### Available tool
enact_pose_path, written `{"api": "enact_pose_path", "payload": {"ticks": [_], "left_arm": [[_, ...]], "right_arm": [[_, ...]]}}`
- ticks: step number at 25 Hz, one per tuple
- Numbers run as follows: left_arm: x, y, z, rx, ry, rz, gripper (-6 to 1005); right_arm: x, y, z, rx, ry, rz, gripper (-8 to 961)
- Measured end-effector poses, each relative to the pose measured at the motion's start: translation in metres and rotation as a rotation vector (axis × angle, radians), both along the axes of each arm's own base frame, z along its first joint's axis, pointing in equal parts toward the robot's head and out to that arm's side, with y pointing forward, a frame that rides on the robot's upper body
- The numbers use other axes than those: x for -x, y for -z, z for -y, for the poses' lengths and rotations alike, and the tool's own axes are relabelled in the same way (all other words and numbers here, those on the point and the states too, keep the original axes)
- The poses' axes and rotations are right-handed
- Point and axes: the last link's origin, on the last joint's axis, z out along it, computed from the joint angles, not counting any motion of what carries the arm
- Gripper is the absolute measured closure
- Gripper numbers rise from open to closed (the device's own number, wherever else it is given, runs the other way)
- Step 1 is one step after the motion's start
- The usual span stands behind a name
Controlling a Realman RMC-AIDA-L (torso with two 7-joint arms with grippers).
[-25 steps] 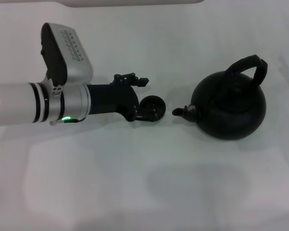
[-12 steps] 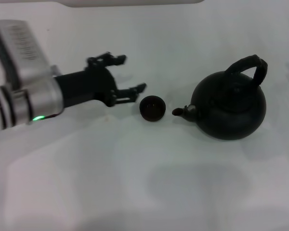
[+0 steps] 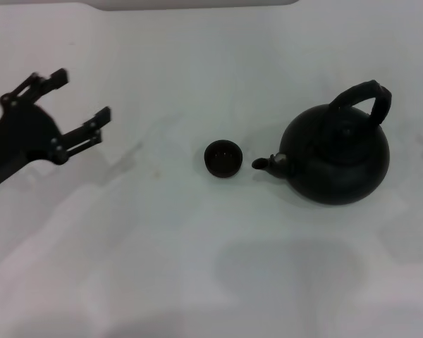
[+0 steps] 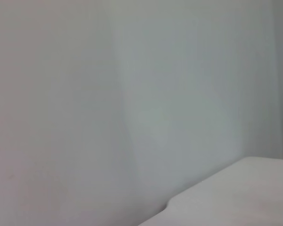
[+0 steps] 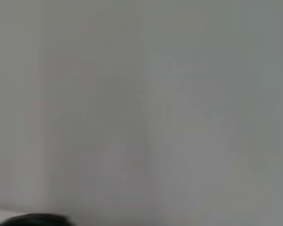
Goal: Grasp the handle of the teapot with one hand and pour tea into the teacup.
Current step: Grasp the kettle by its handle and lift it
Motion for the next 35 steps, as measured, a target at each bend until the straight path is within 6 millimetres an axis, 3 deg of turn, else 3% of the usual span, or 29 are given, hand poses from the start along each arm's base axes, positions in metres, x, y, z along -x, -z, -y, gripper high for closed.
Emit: {"api": "enact_pose_path", "payload": {"ticks": [8,22,35], "left_arm": [[0.020,-0.009,0.022,-0.047,-0.015,0.068,127],[0.022,-0.009,0.029,-0.053,-0.008,0.075,130],[0.027,-0.012,0.041,-0.081,-0.020,0.081,133]], "right_arm": [[0.011,0.012,0.002,0.171,-0.030,-0.042,156],[0.024,0.042,-0.014,0.223,-0.012,-0.014,188],[0.035,0.050,-0.035,0.217,-0.018,-0.002,218]]}}
